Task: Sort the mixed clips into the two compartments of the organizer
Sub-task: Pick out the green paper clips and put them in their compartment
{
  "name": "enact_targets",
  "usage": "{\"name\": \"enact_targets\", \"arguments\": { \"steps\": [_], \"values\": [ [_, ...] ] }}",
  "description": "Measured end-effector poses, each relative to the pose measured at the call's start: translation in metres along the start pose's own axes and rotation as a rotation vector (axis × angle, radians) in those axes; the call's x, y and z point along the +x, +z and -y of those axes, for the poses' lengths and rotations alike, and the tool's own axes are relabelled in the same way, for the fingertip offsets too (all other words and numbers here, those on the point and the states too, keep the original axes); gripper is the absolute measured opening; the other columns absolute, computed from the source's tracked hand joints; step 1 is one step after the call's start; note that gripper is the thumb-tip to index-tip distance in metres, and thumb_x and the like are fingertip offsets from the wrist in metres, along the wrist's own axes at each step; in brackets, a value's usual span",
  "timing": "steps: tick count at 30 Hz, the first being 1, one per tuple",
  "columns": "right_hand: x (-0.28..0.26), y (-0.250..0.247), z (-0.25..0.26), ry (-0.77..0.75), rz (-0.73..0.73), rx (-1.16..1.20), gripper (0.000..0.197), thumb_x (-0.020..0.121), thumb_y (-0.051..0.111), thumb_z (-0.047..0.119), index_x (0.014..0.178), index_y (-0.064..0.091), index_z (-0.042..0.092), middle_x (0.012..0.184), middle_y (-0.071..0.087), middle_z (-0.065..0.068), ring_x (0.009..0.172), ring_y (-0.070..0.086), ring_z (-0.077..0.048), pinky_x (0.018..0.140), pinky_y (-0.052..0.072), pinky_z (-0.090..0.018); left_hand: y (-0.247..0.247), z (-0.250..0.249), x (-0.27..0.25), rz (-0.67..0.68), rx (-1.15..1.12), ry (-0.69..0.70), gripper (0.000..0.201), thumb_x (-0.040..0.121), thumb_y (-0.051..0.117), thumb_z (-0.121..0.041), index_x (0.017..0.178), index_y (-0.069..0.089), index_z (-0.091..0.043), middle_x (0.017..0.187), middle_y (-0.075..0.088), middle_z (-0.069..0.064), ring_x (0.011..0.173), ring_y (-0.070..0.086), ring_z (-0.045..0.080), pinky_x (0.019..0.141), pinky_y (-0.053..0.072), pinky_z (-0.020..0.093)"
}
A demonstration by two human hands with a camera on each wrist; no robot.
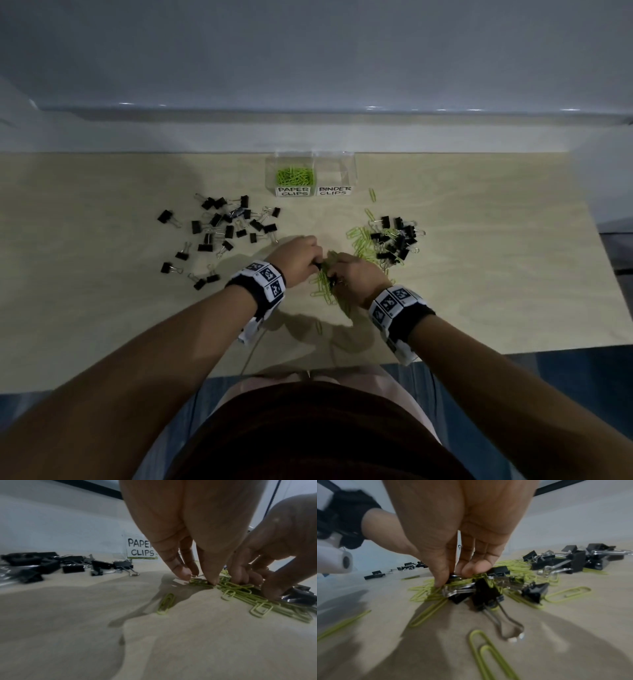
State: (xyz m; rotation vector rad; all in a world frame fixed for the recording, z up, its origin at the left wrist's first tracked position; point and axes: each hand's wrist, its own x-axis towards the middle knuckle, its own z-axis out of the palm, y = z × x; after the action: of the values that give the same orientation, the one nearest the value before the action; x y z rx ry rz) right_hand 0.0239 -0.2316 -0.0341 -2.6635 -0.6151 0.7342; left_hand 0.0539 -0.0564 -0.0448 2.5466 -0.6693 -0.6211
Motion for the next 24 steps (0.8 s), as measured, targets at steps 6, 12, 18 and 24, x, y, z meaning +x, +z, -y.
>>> {"name": "enact_targets", "arguments": {
  "steps": [6, 12, 18, 24],
  "values": [
    [-0.008, 0.007, -0.007, 0.021, -0.168, 0.271, 0.015, 0.070, 0.073, 0.010, 0.083, 0.066, 0.013, 0.097, 0.064, -0.005, 0.091, 0.061, -0.026, 0.075, 0.051, -0.032, -0.006, 0.018, -0.020, -0.311, -0.275, -0.170, 0.008, 0.084, 0.065, -0.016, 0.086, 0.059, -0.011, 0.092, 0.061, 0.004, 0.083, 0.059, 0.017, 0.076, 0.052, 0.034],
    [-0.015, -0.016, -0.033, 0.326, -0.426, 0.532, 0.012, 0.076, 0.074, 0.012, 0.080, 0.063, 0.014, 0.070, 0.061, 0.008, 0.066, 0.058, -0.006, 0.062, 0.047, -0.018, -0.011, 0.047, -0.042, -0.375, -0.052, -0.345, 0.023, 0.083, 0.062, -0.014, 0.105, 0.058, -0.009, 0.114, 0.050, 0.012, 0.111, 0.046, 0.029, 0.091, 0.047, 0.042],
    [-0.017, -0.035, -0.078, 0.482, -0.420, 0.275, 0.011, 0.082, 0.064, 0.010, 0.093, 0.066, 0.012, 0.097, 0.066, -0.006, 0.090, 0.060, -0.022, 0.078, 0.048, -0.027, 0.017, 0.029, -0.072, -0.237, -0.174, -0.375, 0.029, 0.083, 0.064, -0.014, 0.111, 0.058, -0.009, 0.110, 0.056, 0.007, 0.091, 0.057, 0.018, 0.082, 0.049, 0.030],
    [-0.004, -0.033, -0.046, 0.133, -0.326, 0.081, 0.026, 0.079, 0.061, 0.004, 0.104, 0.066, 0.007, 0.105, 0.061, -0.009, 0.102, 0.054, -0.028, 0.090, 0.050, -0.041, 0.024, -0.002, -0.044, -0.188, -0.297, -0.292, 0.047, 0.080, 0.069, -0.020, 0.124, 0.053, -0.010, 0.110, 0.052, 0.010, 0.097, 0.055, 0.023, 0.090, 0.049, 0.034]
  ]
}}
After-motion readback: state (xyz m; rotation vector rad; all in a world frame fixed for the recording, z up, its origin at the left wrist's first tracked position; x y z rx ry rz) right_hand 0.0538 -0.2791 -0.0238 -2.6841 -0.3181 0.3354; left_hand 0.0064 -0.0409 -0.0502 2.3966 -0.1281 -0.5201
